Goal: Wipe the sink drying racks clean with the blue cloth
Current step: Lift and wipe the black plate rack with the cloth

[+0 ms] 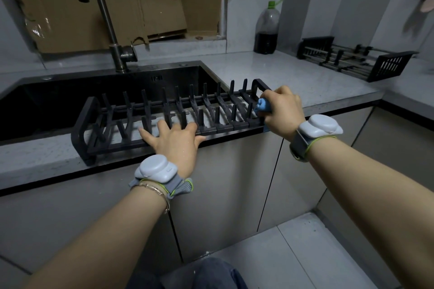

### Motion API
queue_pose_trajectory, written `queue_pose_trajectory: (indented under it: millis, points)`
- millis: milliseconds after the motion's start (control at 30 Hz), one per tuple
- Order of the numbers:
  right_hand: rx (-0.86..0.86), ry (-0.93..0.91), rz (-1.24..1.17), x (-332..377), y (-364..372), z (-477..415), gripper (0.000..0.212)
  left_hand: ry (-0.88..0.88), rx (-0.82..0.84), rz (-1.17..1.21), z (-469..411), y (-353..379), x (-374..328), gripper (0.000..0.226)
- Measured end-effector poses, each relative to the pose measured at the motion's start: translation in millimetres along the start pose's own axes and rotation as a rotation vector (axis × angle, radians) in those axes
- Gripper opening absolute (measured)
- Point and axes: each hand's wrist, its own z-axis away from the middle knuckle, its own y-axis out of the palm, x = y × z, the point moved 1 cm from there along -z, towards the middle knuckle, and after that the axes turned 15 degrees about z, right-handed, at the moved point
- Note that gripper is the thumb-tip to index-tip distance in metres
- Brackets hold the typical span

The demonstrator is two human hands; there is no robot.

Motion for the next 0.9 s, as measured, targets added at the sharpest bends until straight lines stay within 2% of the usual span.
queue_pose_trajectory:
  millis: [100, 233, 300, 333, 433, 500, 533, 567, 600, 700, 800, 833, 900]
  points:
    - [-0.069, 0.139, -0.294, 6.4, -0.1, -2.2, 0.017, -0.010, 0.004, 0.010, -1.1, -1.4, -0.6, 0.039]
    - [-0.272, 0.758, -1.093, -12.5, -12.0, -17.4, 0.022, -0.009, -0.004, 0.020, -1.6, -2.4, -1.4, 0.037]
    - [-0.326, 0.932, -1.253, -28.5, -18.5, -17.2, 0.033, -0.007, -0.005, 0.018, -0.8, -2.4, -1.4, 0.038]
    - [-0.303, 0.952, -1.299, -34.4, -16.2, -14.2, 0.036, -0.007, -0.008, 0.013, -0.4, -2.4, -0.6, 0.038]
    - [-0.137, 0.838, -1.358, -35.4, -13.8, -4.3, 0.030, -0.003, -0.019, 0.009, -1.2, -2.5, -0.9, 0.038]
    - [0.042, 0.734, -1.369, -22.7, -9.4, 2.7, 0.019, -0.005, -0.011, 0.010, 0.2, -1.6, -1.0, 0.038]
    - [0.105, 0.658, -1.317, -15.3, -7.0, 6.7, 0.007, -0.002, -0.012, 0.014, 0.0, -1.4, -1.2, 0.038]
    - [0.138, 0.573, -1.220, -9.5, -1.9, 10.1, 0.007, -0.002, -0.014, 0.016, 0.4, -1.0, -0.8, 0.038]
    - [0.159, 0.500, -1.127, -5.3, 2.9, 12.7, 0.016, -0.003, -0.015, 0.015, 0.5, -1.0, 0.2, 0.038]
    - [0.049, 0.359, -0.713, -10.3, 12.6, 19.9, 0.034, 0.001, -0.015, 0.008, 1.4, -0.3, 1.6, 0.039]
    - [-0.018, 0.352, -0.478, -16.1, 15.7, 19.3, 0.029, -0.002, -0.018, 0.009, 0.4, 0.2, 0.8, 0.039]
    - [-0.023, 0.369, -0.474, -15.0, 15.2, 18.8, 0.023, -0.004, -0.020, 0.010, 0.1, -0.2, 0.1, 0.039]
    - [-0.007, 0.471, -0.701, -12.5, 10.7, 15.7, 0.004, -0.009, -0.022, 0.012, -1.0, -1.1, -0.5, 0.039]
